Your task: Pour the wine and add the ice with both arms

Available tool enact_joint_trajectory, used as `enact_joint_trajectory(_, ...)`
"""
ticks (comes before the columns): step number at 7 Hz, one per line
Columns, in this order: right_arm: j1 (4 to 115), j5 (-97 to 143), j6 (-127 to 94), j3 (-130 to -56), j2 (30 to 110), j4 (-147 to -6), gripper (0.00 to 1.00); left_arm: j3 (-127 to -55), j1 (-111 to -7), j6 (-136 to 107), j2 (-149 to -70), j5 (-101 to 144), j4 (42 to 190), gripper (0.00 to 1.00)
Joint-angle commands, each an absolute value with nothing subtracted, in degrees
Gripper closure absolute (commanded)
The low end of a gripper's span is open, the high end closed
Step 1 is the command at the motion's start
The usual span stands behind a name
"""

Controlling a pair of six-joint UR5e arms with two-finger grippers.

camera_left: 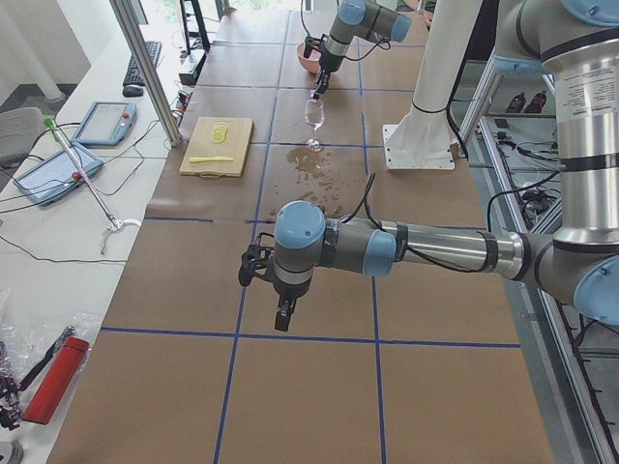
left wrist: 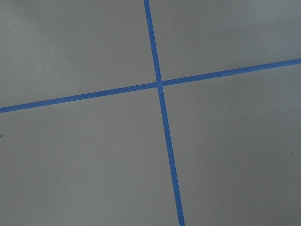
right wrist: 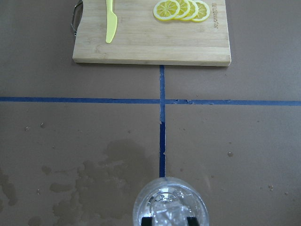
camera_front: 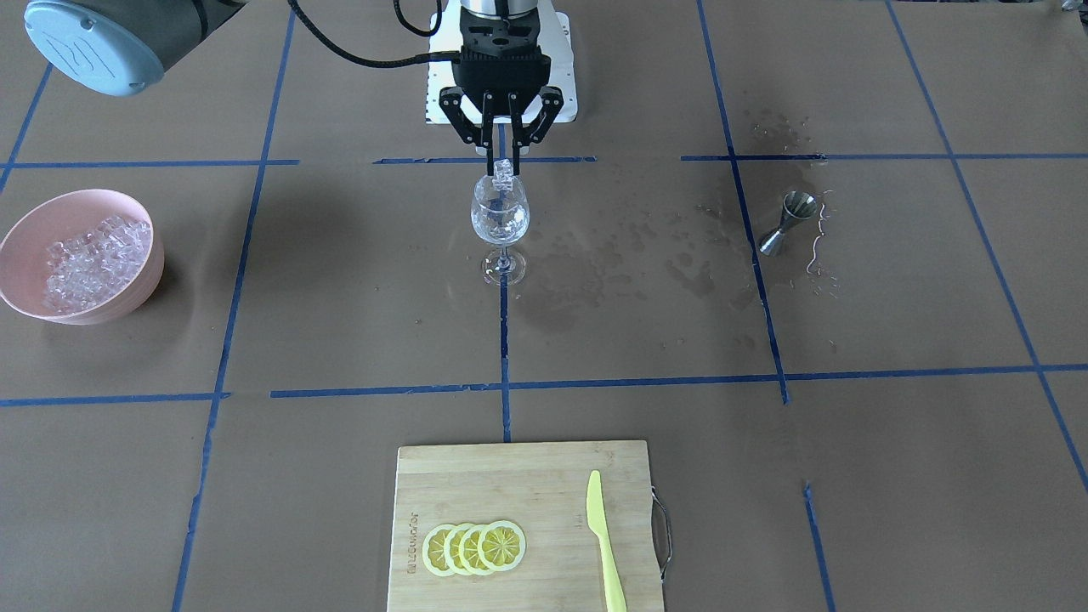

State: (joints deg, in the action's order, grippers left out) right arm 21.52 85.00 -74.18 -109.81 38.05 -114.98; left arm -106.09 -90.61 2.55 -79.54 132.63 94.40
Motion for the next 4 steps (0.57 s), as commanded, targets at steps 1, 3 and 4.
enact_joint_trajectory(1,20.83,84.81,-74.18,-109.69,38.49,-115.05,1.00,-106.08,-90.62,2.55,-79.63,132.63,94.39,0.00)
enact_joint_trajectory(3,20.92,84.81,-74.18,-109.69,38.85,-115.05,1.00,-106.08,-90.62,2.55,-79.54,132.63,94.39,0.00)
enact_joint_trajectory(4,20.92,84.81,-74.18,-109.77,38.76,-115.05,1.00,-106.08,-90.62,2.55,-79.54,132.63,94.48,0.00)
